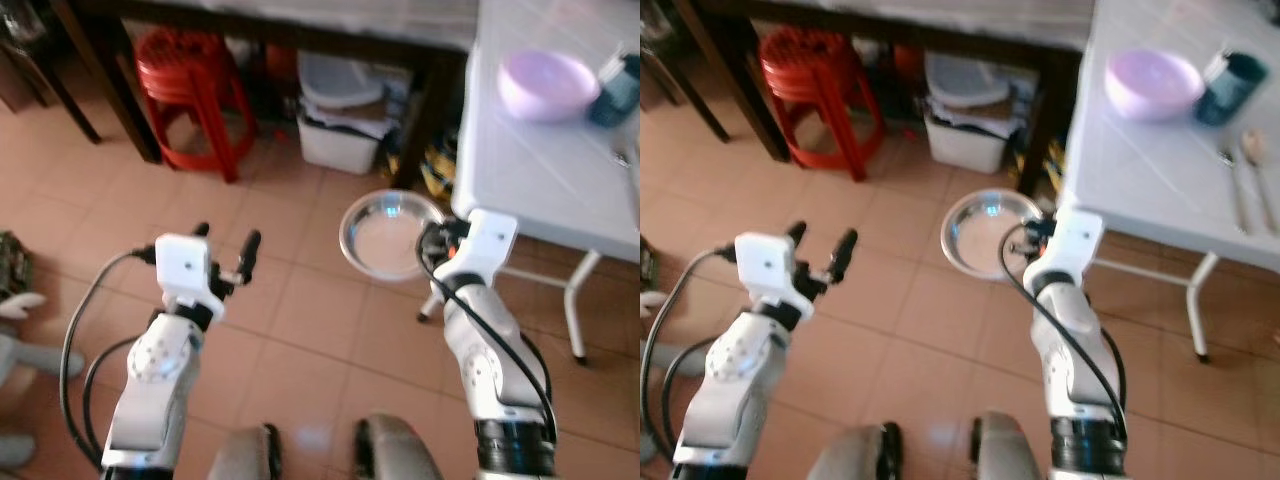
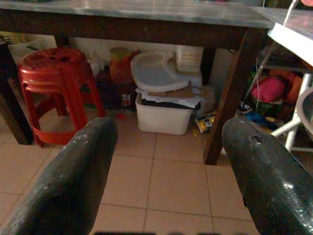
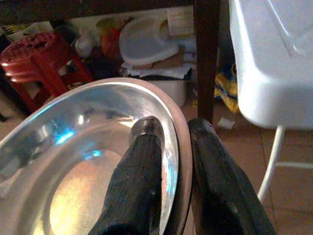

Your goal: Setting the table

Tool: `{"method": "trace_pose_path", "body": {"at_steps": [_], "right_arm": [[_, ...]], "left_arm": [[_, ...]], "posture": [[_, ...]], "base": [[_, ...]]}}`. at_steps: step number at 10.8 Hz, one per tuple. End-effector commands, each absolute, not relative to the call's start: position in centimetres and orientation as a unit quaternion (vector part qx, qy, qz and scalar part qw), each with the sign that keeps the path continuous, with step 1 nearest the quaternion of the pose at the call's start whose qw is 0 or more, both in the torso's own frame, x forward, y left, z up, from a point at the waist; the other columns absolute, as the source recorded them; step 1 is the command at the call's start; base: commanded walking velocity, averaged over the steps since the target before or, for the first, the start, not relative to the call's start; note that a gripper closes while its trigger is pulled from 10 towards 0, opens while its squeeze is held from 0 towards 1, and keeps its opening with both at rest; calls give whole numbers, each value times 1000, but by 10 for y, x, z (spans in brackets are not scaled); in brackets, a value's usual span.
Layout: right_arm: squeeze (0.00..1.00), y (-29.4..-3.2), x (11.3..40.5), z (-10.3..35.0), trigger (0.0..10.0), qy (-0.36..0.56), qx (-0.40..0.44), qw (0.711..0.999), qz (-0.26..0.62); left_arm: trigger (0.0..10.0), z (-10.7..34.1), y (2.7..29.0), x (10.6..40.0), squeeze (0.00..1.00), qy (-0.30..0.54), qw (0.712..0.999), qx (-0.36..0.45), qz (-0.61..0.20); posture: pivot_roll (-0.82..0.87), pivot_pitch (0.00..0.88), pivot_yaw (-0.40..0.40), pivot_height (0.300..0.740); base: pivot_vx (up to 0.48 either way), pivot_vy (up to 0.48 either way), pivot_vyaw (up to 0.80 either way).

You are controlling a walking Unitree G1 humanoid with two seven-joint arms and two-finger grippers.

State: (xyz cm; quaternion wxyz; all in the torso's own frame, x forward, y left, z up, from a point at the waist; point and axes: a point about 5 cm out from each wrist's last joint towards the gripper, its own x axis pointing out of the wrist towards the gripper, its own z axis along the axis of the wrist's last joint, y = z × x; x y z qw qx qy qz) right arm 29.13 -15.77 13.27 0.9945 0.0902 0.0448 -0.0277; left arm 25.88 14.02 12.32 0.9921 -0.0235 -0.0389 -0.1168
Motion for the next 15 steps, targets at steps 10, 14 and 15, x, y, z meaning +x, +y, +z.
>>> {"method": "trace_pose_path", "body": {"at_steps": [10, 14, 15], "right_arm": [[0, -143, 300, 157, 10000, -40, 21, 999, 18], [0, -147, 305, 166, 10000, -66, 14, 998, 15], [0, -147, 305, 168, 10000, -69, 12, 997, 14]], "left_arm": [[10000, 131, 132, 276, 0, -68, 989, -7, -133], [10000, 132, 128, 279, 0, -75, 987, -7, -139], [10000, 132, 128, 279, 0, -76, 987, -7, -139]], "posture": [[-95, 176, 12, 740], [-100, 176, 12, 740], [-99, 176, 13, 740]], "base": [[465, 0, 0], [472, 0, 0], [472, 0, 0]]}}
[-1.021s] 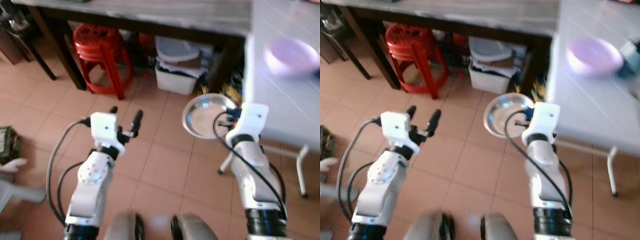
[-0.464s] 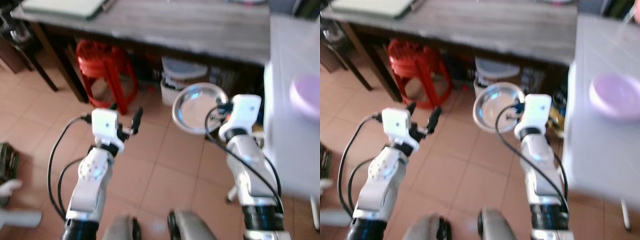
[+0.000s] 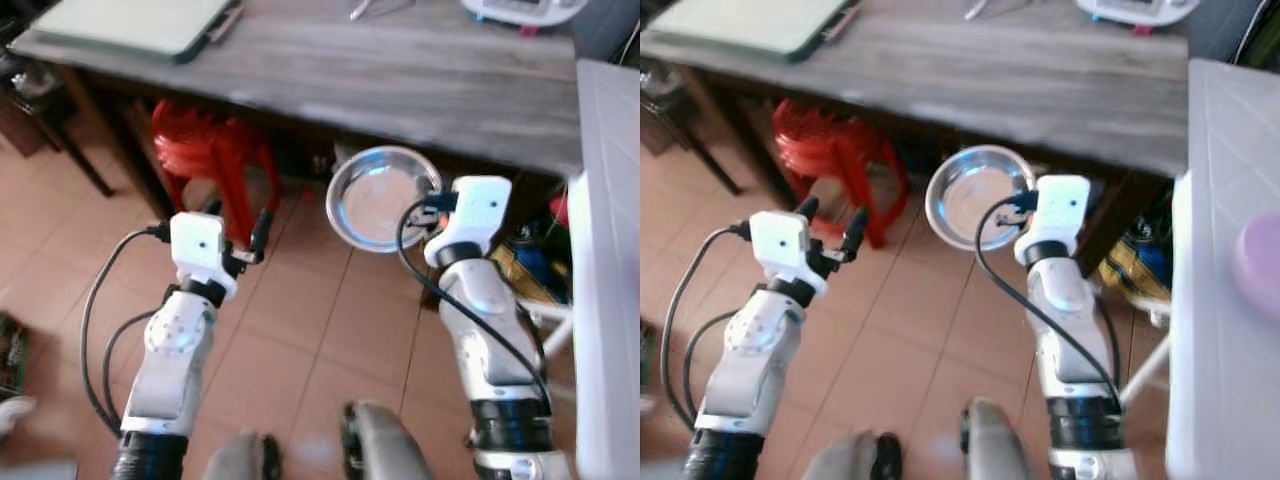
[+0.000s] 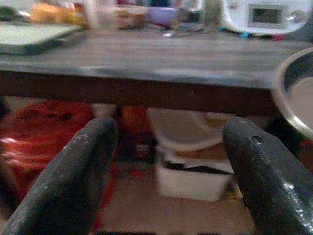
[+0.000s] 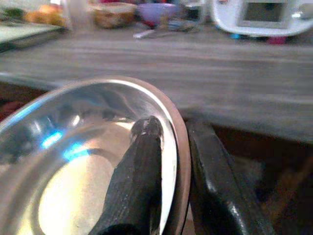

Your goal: Setting the table

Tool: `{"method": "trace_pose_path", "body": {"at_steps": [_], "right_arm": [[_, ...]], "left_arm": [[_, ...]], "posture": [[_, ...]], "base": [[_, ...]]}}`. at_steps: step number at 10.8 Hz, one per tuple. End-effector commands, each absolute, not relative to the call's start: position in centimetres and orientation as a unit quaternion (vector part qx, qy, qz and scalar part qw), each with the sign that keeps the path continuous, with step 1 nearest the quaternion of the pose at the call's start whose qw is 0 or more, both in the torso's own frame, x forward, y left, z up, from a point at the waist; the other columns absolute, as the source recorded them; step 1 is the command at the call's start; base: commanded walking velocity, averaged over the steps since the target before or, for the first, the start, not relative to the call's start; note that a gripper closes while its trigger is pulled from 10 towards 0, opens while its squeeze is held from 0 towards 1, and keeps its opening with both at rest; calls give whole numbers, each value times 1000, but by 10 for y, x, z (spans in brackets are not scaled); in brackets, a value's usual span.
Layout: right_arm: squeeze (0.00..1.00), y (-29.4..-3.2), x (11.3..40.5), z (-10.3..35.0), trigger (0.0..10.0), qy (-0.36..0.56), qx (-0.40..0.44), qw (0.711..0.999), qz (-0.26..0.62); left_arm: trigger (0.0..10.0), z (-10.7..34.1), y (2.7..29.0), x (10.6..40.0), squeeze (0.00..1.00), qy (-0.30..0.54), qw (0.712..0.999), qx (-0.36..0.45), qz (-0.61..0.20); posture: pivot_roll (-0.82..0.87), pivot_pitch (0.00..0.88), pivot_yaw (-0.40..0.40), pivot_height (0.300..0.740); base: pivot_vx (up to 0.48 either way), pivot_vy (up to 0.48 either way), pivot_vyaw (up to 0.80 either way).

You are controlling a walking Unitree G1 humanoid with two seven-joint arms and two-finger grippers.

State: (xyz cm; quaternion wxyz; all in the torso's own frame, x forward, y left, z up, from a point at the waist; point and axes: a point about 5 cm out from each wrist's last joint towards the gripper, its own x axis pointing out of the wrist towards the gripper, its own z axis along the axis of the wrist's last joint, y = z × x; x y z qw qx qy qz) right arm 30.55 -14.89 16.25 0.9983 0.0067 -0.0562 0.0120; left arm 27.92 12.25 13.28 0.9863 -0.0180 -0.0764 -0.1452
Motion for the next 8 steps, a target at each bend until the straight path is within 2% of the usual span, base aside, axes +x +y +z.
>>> {"method": "trace_pose_path", "body": {"at_steps": [1, 8], "right_arm": [[0, -148, 305, 168, 10000, -71, 12, 997, 12], [0, -158, 310, 172, 10000, -85, 16, 996, -23]], "left_arm": [[10000, 132, 127, 278, 0, -76, 987, -9, -141], [10000, 133, 124, 280, 0, -80, 986, -11, -149]], "posture": [[-99, 176, 13, 740], [-95, 163, 14, 740]], "base": [[472, 0, 0], [472, 0, 0]]}}
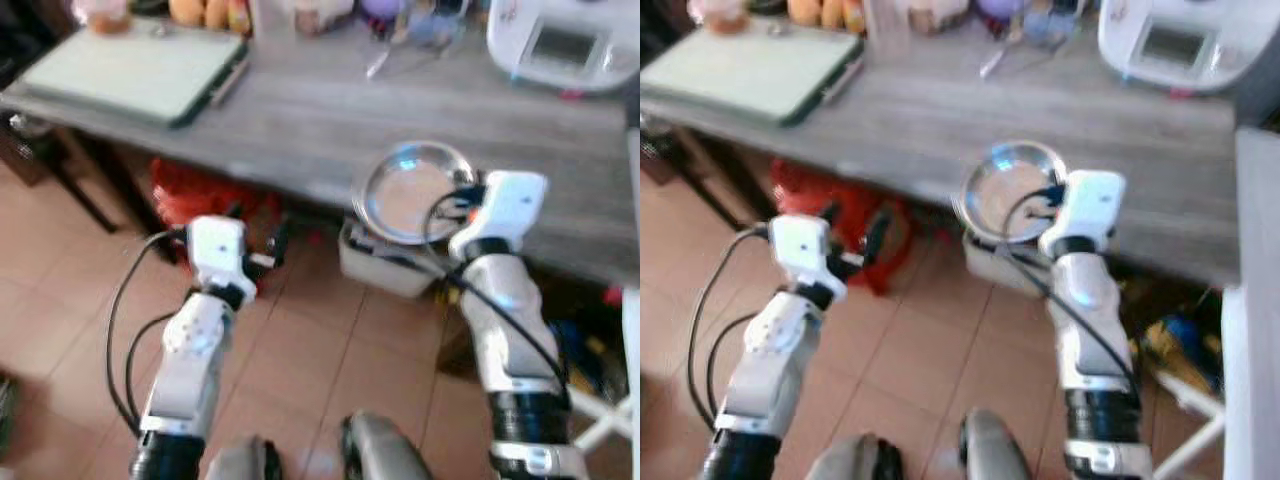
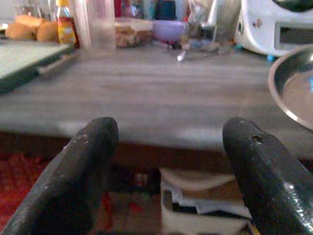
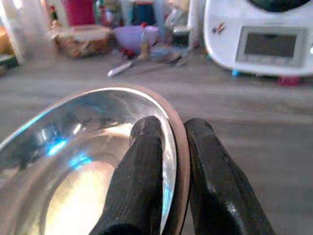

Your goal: Setting the table

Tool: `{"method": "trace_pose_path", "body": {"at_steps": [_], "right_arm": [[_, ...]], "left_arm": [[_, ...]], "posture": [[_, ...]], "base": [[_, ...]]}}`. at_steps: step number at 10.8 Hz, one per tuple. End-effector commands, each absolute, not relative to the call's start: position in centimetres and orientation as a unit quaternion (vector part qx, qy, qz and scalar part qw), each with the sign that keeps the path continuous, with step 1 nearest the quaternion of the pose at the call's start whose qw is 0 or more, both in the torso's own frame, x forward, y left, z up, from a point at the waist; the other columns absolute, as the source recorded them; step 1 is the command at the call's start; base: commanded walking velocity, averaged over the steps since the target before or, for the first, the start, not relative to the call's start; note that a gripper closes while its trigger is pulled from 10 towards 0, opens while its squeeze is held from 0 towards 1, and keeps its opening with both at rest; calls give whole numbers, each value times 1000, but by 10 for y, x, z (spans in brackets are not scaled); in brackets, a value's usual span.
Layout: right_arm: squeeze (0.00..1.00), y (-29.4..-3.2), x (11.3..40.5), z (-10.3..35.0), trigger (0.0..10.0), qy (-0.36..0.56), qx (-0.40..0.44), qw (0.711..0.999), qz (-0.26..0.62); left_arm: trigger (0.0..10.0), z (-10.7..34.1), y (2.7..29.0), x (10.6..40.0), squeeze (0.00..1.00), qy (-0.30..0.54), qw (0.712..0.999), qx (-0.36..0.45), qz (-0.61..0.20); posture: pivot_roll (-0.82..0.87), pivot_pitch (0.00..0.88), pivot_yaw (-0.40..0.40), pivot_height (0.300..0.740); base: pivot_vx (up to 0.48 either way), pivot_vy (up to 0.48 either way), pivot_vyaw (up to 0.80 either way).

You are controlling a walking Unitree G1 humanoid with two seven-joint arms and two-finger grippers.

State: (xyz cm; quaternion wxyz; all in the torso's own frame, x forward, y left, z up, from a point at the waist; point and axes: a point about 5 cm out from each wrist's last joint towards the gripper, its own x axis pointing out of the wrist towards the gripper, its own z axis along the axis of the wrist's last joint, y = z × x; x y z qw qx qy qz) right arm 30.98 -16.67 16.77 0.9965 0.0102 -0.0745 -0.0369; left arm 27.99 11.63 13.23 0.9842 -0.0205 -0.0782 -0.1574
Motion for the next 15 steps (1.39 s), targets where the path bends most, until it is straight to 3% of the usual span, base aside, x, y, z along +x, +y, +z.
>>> {"method": "trace_pose_path", "body": {"at_steps": [1, 6, 15], "right_arm": [[0, -161, 311, 170, 10000, -78, 18, 996, -39], [0, -192, 320, 154, 10000, -23, 64, 987, -143], [0, -189, 357, 153, 10000, 25, 146, 976, -159]], "left_arm": [[10000, 134, 124, 280, 0, -82, 985, -12, -149], [10000, 130, 128, 274, 0, -72, 987, -21, -143], [10000, 129, 127, 264, 0, -57, 984, -31, -166]], "posture": [[-95, 163, 14, 740], [-76, 182, 21, 740], [-59, 225, 32, 740]], "base": [[319, 0, 0], [0, 0, 0], [0, 0, 0]]}}
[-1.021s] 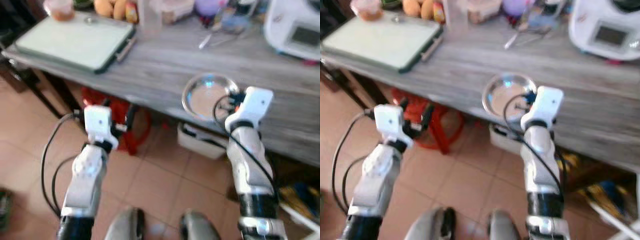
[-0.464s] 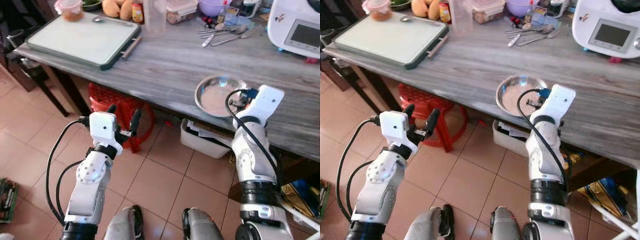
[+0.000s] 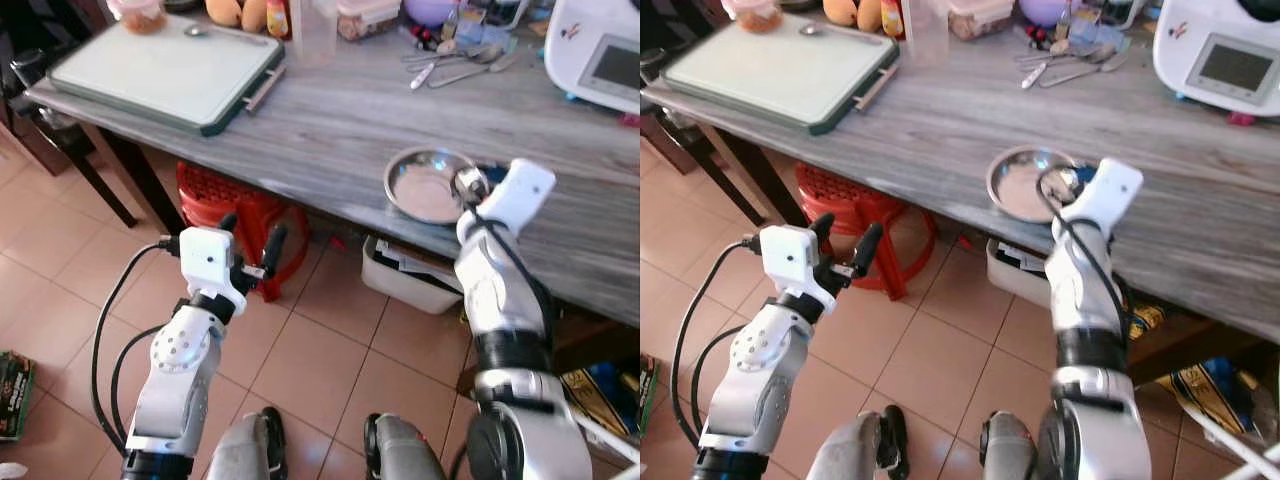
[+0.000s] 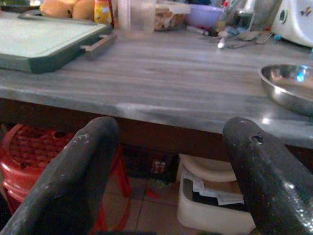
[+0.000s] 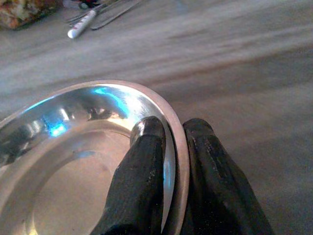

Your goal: Setting the table

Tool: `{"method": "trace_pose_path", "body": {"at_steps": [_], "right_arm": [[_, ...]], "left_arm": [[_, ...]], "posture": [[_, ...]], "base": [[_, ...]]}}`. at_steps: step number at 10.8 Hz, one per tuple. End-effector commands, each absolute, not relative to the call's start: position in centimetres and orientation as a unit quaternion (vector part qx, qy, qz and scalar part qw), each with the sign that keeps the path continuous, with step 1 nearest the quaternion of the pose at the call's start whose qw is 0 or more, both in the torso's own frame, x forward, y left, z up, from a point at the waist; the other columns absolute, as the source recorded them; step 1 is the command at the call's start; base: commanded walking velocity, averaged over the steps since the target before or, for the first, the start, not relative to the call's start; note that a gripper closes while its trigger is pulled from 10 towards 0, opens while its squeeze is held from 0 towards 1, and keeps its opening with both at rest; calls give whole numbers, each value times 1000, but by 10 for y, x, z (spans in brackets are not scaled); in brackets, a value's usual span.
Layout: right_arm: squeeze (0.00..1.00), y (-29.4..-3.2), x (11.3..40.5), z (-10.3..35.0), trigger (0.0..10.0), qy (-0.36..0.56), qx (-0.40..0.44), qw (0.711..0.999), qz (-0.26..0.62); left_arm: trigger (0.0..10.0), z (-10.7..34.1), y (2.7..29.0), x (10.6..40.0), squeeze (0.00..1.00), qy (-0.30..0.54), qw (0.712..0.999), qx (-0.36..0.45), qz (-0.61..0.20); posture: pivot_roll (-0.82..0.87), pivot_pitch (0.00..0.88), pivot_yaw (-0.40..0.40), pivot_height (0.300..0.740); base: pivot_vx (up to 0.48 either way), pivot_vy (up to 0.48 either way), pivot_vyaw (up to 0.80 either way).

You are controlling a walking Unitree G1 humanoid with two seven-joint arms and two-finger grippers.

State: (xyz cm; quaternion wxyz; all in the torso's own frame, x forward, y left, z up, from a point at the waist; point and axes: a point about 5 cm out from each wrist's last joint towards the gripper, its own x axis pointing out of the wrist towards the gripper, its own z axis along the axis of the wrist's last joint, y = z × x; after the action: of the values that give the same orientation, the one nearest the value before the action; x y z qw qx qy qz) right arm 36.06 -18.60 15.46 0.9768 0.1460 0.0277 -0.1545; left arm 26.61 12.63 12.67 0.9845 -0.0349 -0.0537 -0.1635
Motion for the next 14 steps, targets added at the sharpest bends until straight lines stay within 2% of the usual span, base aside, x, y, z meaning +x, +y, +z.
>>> {"method": "trace_pose_path", "body": {"at_steps": [1, 3, 4, 6, 7, 8, 11, 12, 14], "right_arm": [[0, -182, 366, 158, 10000, 27, 152, 977, -150], [0, -178, 372, 158, 10000, 34, 157, 977, -142], [1000, -177, 372, 157, 10000, 40, 168, 974, -144], [1000, -176, 372, 160, 10000, 35, 163, 976, -141], [1000, -174, 375, 171, 10000, -5, 135, 983, -123], [0, -171, 375, 182, 10000, -47, 118, 987, -102], [0, -164, 371, 196, 10000, -107, 87, 988, -71], [1000, -162, 369, 196, 10000, -117, 86, 987, -63], [1000, -157, 354, 199, 10000, -152, 24, 987, -37]], "left_arm": [[10000, 129, 127, 263, 0, -55, 984, -29, -167], [10000, 129, 127, 261, 0, -51, 984, -27, -167], [10000, 129, 127, 261, 0, -50, 984, -28, -168], [10000, 129, 126, 261, 0, -49, 984, -29, -169], [10000, 129, 126, 262, 0, -48, 984, -29, -168], [10000, 130, 126, 262, 0, -48, 984, -29, -167], [10000, 130, 127, 263, 0, -51, 985, -29, -165], [10000, 130, 128, 263, 0, -52, 985, -26, -160], [10000, 130, 134, 267, 0, -42, 991, -21, -127]], "posture": [[-54, 232, 32, 740], [-51, 236, 31, 740], [-52, 239, 30, 740], [-52, 238, 28, 740], [-54, 237, 27, 740], [-56, 234, 26, 740], [-53, 228, 20, 740], [-50, 222, 18, 740], [-47, 215, 11, 740]], "base": [[0, 0, 0], [0, 0, 0], [0, 0, 0], [0, 0, 0], [0, 0, 0], [0, 0, 0], [0, 0, 0], [0, 0, 0], [0, 0, 0]]}}
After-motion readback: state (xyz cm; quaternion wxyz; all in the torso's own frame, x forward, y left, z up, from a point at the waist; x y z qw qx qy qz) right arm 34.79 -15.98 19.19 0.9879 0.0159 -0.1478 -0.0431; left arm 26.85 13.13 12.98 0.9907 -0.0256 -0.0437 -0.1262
